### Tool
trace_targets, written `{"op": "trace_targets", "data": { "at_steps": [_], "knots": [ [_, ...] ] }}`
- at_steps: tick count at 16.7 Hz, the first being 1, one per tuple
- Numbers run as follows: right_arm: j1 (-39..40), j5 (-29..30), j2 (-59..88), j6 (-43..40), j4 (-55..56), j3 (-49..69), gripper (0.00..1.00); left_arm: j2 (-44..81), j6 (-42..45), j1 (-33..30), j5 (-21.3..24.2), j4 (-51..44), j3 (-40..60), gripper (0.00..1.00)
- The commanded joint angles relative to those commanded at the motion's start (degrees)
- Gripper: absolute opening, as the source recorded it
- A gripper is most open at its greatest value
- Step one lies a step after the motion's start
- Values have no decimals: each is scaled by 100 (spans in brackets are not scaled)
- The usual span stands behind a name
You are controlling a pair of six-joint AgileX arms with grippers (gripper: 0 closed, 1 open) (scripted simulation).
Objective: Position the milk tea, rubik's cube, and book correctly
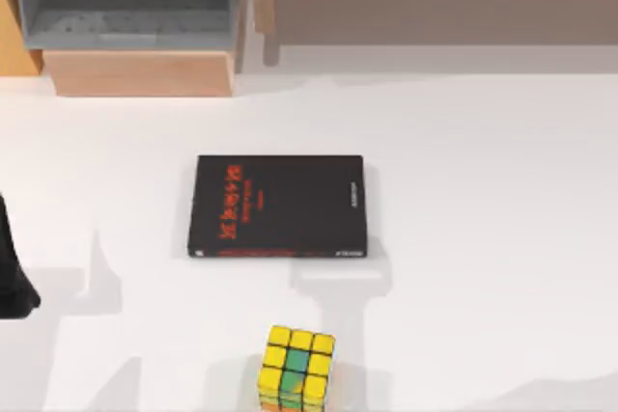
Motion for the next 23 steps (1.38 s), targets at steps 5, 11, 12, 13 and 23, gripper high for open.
{"op": "trace_targets", "data": {
  "at_steps": [5,11,12,13,23],
  "knots": [
    [17,7,207,-6,176,53,0,0,0,0,0,0,0,100],
    [17,7,207,-6,176,53,38,0,0,0,0,0,0,100],
    [17,7,207,-6,176,53,45,0,0,0,0,0,0,100],
    [17,7,207,-6,176,53,53,0,0,0,0,0,0,100],
    [17,7,207,-6,176,53,100,0,0,0,0,0,0,100]
  ]
}}
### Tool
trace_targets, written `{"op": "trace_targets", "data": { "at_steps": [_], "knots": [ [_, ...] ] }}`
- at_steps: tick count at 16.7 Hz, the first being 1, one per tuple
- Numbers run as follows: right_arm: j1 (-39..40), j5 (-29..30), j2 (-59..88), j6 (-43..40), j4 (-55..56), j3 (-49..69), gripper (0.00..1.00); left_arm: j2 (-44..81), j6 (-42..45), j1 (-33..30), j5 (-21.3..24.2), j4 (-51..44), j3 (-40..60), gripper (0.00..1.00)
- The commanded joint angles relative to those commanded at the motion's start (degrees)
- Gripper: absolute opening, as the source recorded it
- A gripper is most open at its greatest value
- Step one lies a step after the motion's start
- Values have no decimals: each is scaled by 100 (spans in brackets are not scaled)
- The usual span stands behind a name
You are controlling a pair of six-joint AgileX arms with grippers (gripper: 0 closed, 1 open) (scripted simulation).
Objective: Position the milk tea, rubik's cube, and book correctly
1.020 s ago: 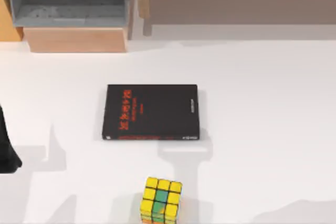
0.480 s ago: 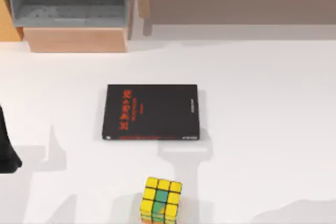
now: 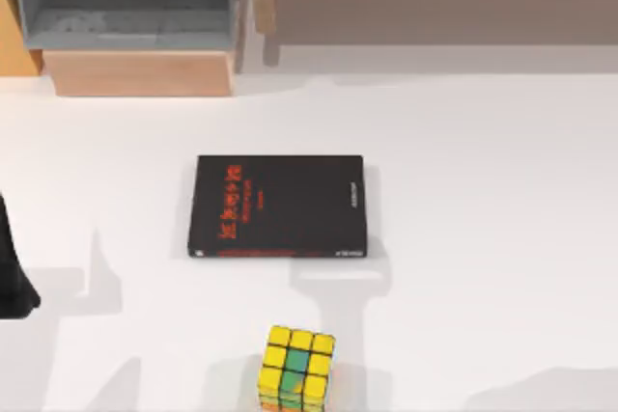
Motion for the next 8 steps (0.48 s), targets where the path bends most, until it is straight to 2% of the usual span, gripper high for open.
{"op": "trace_targets", "data": {
  "at_steps": [8],
  "knots": [
    [-68,-76,-80,3,117,-204,100,0,0,0,0,0,0,100]
  ]
}}
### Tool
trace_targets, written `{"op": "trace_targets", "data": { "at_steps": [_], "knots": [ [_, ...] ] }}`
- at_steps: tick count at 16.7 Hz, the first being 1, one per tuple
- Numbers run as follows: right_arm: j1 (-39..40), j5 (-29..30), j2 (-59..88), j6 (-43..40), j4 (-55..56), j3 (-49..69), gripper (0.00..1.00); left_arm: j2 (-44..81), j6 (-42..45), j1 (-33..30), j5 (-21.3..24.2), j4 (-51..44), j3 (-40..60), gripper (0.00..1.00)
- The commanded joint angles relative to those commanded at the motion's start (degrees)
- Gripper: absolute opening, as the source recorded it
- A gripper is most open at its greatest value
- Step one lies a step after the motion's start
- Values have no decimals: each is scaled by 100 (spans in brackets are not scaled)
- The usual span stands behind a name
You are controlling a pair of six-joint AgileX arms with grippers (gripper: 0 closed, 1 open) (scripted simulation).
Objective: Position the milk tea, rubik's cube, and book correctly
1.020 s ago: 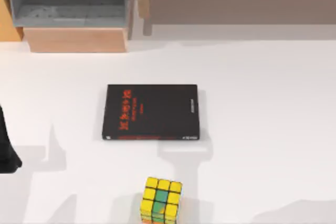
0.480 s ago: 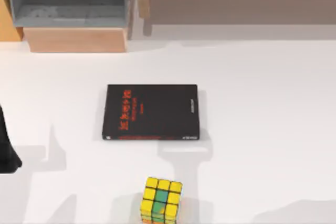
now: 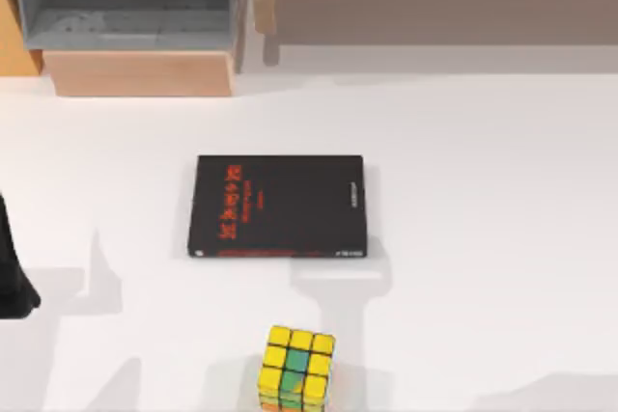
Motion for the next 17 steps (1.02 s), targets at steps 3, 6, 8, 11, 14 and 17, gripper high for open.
{"op": "trace_targets", "data": {
  "at_steps": [3,6,8,11,14,17],
  "knots": [
    [-136,-137,-148,3,222,-370,100,0,0,0,0,0,0,100],
    [-174,-174,-188,4,284,-461,100,0,0,0,0,0,0,100],
    [-144,-163,-159,3,268,-440,100,0,0,0,0,0,0,100],
    [-185,-210,-401,6,54,-555,100,0,0,0,0,0,0,100],
    [-247,-277,-1072,13,-308,-693,100,0,0,0,0,0,0,100],
    [-320,-356,-1449,18,-608,-835,100,0,0,0,0,0,0,100]
  ]
}}
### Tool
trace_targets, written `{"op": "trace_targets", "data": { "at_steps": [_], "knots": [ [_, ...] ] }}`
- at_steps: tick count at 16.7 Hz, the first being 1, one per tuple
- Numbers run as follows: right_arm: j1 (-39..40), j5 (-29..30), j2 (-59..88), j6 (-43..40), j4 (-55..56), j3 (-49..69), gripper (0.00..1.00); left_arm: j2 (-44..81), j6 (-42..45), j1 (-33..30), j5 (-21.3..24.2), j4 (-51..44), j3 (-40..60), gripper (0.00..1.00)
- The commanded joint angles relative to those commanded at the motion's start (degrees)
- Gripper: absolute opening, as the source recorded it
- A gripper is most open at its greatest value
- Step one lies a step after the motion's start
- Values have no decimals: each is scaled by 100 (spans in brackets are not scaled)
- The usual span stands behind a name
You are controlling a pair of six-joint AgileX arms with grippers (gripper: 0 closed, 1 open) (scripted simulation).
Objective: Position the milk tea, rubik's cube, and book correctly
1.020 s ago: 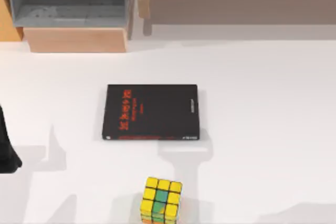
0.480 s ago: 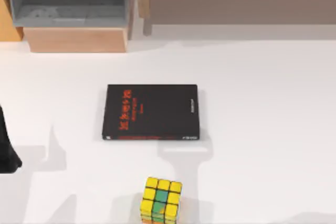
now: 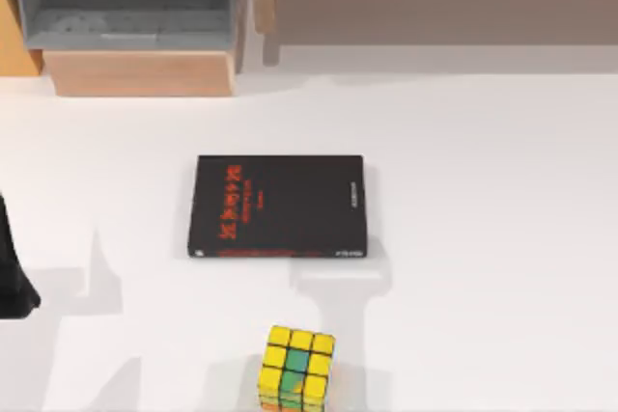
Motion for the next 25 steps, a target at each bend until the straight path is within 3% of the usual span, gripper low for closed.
{"op": "trace_targets", "data": {
  "at_steps": [6,11,16,25],
  "knots": [
    [57,32,-37,53,-40,71,100,0,0,0,0,0,0,100],
    [979,463,-427,1085,-1152,898,100,0,0,0,0,0,0,100],
    [2986,1168,-692,2919,-3717,2243,100,0,0,0,0,0,0,100],
    [7118,2543,-435,5991,-9965,4400,100,0,0,0,0,0,0,100]
  ]
}}
